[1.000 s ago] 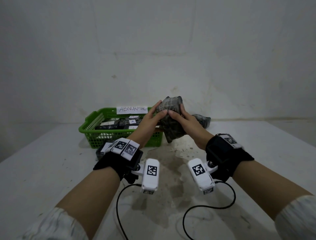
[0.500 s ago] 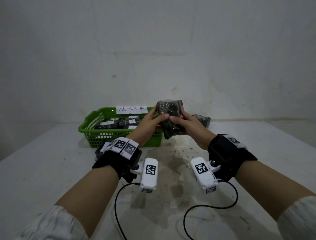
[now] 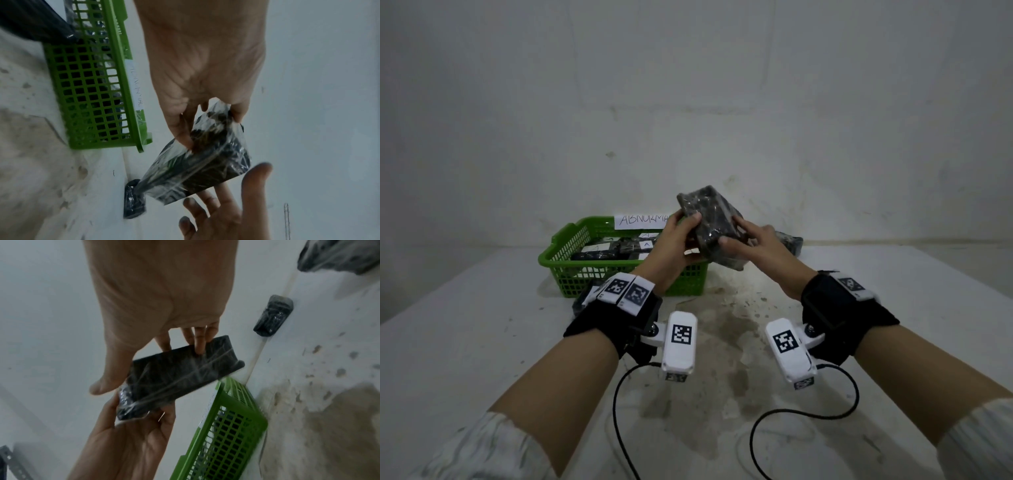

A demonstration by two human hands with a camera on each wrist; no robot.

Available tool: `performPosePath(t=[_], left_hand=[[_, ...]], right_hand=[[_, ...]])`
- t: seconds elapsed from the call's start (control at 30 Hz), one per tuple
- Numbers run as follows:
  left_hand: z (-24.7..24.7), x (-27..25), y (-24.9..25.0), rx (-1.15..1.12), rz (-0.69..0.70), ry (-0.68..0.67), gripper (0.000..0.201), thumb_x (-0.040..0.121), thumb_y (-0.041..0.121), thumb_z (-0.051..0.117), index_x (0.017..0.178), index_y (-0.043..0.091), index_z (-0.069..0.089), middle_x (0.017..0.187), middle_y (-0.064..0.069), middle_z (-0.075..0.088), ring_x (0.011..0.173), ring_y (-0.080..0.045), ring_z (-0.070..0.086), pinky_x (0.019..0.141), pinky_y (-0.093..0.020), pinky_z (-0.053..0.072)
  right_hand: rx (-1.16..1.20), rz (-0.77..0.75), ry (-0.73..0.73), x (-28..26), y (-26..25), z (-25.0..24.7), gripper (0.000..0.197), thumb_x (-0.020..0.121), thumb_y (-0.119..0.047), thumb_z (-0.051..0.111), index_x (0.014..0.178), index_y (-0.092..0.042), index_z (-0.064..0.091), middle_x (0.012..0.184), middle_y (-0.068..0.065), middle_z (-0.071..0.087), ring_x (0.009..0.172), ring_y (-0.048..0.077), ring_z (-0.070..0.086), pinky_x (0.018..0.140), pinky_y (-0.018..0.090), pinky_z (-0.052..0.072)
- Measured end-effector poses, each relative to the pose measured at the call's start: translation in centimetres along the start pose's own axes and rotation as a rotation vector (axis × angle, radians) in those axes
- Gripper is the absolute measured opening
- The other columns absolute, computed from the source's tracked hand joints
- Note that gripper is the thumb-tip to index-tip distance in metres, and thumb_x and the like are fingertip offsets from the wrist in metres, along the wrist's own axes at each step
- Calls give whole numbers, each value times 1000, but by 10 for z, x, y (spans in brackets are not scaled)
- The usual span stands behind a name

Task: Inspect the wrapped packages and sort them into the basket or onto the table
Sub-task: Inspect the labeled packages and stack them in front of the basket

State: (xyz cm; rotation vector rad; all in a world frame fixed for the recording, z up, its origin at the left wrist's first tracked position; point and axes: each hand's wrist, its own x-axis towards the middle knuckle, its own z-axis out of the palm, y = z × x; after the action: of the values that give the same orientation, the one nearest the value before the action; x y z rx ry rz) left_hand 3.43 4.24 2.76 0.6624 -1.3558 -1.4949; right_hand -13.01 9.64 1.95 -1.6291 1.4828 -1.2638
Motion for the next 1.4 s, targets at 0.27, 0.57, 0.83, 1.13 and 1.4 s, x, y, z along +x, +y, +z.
performPosePath(t=[0.27, 0.57, 0.83, 1.13, 1.4], left_hand=[[-2, 3, -3, -18, -124, -61, 53, 100, 51, 20, 123, 14, 51, 120, -18, 58, 112, -31, 56, 92, -44, 49], [-2, 4, -10, -17, -134, -156, 51, 92, 63, 20, 126, 39, 49, 139, -8, 47, 123, -35, 48, 97, -59, 42], [4, 2, -8, -17, -128, -165, 48, 95, 52, 36, 128, 20, 53, 128, -13, 59, 116, -30, 57, 86, -47, 55], [4, 1, -11, -165, -189, -163, 48, 96, 45, 42, 128, 12, 54, 128, -16, 59, 115, -31, 58, 82, -42, 58], [3, 1, -11, -204, -207, -165, 40, 98, 40, 39, 116, 12, 60, 116, -13, 63, 101, -27, 62, 76, -38, 60]], right_hand=[[45, 34, 113, 8, 8, -7, 60, 61, -53, 82, 113, -36, 56, 127, 4, 34, 121, 27, 43, 96, 39, 47], [237, 38, 15, 10, 8, -8, 48, 89, -39, 63, 133, -21, 53, 114, 2, 67, 95, 16, 67, 77, 31, 55], [35, -47, 82, 11, -1, 0, 88, 64, -76, 54, 137, -28, 49, 128, 1, 32, 128, 17, 39, 107, 34, 42], [-134, -238, 84, 8, -8, 10, 61, 78, -70, 56, 119, -26, 62, 116, 5, 63, 110, 22, 59, 95, 47, 50], [-22, -178, -41, 4, -11, 5, 37, 91, -31, 63, 125, -17, 62, 114, 1, 69, 103, 14, 66, 95, 34, 52]])
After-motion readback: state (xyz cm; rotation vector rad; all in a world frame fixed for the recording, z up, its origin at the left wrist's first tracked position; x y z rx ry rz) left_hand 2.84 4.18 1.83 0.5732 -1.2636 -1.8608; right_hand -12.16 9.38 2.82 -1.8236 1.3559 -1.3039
